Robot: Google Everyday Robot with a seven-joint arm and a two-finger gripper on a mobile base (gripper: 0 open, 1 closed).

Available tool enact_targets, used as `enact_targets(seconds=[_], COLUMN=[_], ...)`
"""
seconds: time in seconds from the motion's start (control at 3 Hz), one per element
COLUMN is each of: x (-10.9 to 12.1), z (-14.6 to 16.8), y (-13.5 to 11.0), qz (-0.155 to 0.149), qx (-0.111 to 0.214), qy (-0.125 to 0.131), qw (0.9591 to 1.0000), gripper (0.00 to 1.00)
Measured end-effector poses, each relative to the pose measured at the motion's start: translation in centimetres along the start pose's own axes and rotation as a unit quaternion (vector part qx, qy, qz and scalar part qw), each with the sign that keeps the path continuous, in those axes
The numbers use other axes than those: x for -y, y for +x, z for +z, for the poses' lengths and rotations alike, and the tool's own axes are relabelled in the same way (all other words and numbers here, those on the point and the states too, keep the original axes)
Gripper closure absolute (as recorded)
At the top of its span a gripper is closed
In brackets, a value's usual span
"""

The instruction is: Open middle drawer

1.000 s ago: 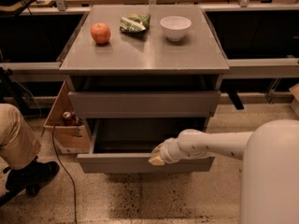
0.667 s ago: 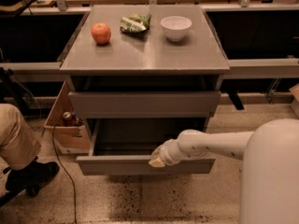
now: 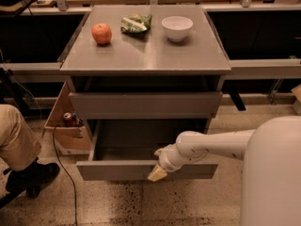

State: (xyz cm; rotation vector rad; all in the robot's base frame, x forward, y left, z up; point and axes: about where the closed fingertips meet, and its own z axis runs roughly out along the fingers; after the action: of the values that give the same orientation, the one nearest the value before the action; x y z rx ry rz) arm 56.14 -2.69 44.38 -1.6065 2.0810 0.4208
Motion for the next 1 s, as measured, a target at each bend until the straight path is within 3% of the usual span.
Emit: enact_targets(seconds=[0.33, 1.0], x=[-0.68, -1.03], z=[0.08, 0.28], y=[0.13, 0.18], qz=[-0.010, -0.018], qx=[-0.006, -0.009], qy=[-0.012, -0.021], qw=[0.9999, 0.9996], gripper=[0.15, 0.60])
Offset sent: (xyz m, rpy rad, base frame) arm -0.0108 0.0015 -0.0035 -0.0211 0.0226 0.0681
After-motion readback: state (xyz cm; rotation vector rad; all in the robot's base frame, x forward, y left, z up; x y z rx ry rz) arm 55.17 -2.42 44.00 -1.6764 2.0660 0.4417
